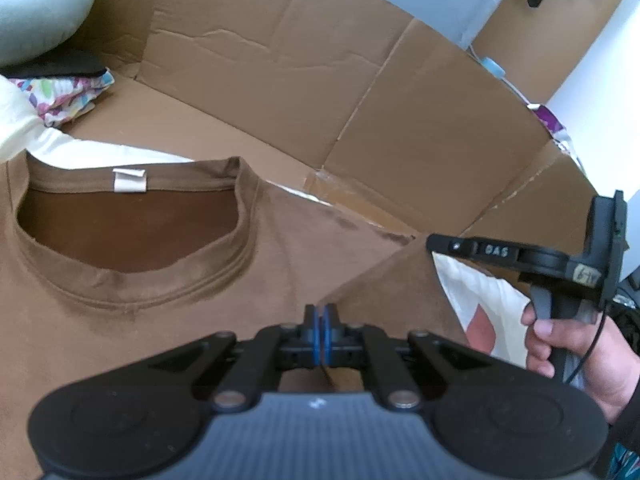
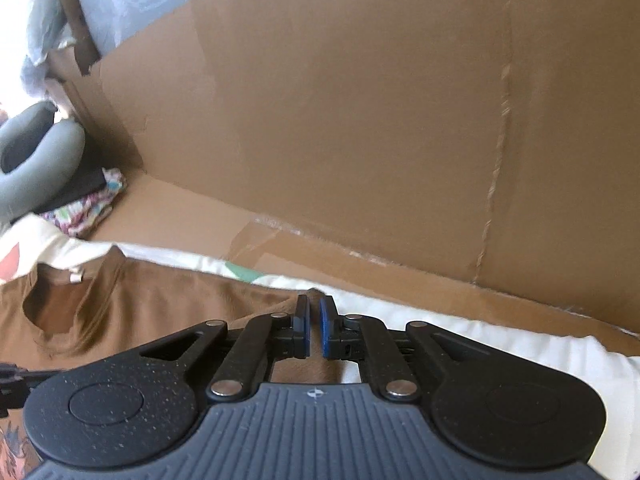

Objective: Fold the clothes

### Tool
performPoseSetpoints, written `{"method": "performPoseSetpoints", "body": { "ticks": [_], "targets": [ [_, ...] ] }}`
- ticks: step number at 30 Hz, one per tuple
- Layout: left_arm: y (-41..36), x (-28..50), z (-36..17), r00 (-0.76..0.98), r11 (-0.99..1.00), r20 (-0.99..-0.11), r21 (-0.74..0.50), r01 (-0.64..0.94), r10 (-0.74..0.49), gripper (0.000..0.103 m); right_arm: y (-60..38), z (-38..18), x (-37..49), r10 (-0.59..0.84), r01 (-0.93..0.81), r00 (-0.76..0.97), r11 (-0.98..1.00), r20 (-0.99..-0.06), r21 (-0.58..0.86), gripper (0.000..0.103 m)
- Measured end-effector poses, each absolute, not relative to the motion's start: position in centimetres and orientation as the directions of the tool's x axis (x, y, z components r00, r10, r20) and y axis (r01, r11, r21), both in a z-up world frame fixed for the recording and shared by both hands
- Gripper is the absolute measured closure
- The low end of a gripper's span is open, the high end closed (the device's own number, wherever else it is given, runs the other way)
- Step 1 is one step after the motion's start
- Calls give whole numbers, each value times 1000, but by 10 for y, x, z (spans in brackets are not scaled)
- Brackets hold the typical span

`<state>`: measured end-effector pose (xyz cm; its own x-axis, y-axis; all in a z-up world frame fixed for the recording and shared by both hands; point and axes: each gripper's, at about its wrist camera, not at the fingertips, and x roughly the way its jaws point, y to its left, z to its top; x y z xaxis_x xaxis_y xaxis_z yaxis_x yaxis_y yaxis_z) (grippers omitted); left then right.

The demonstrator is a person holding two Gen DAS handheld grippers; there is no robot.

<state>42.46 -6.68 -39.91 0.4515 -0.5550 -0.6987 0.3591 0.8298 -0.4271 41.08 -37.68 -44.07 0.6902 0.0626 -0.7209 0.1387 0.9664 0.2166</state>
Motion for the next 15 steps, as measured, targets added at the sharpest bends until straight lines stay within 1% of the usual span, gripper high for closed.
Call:
{"method": "performPoseSetpoints", "body": {
  "ticks": [4,8,9,15],
  "targets": [
    [-67,427,-402,445,832,-705,-424,359,-552,100,-374,-451,420,65,166,655,960,-753,227,99],
    [-66,432,-406,435,834,-715,-424,353,-547,100,-365,-459,427,33,157,627,973,-778,168,97],
    [-66,432,-407,432,835,-718,-421,354,-545,100,-364,-460,428,28,155,623,975,-782,158,91],
    [-67,444,-416,416,845,-738,-419,332,-530,100,-357,-462,431,-12,88,611,995,-792,53,91]
  ]
}}
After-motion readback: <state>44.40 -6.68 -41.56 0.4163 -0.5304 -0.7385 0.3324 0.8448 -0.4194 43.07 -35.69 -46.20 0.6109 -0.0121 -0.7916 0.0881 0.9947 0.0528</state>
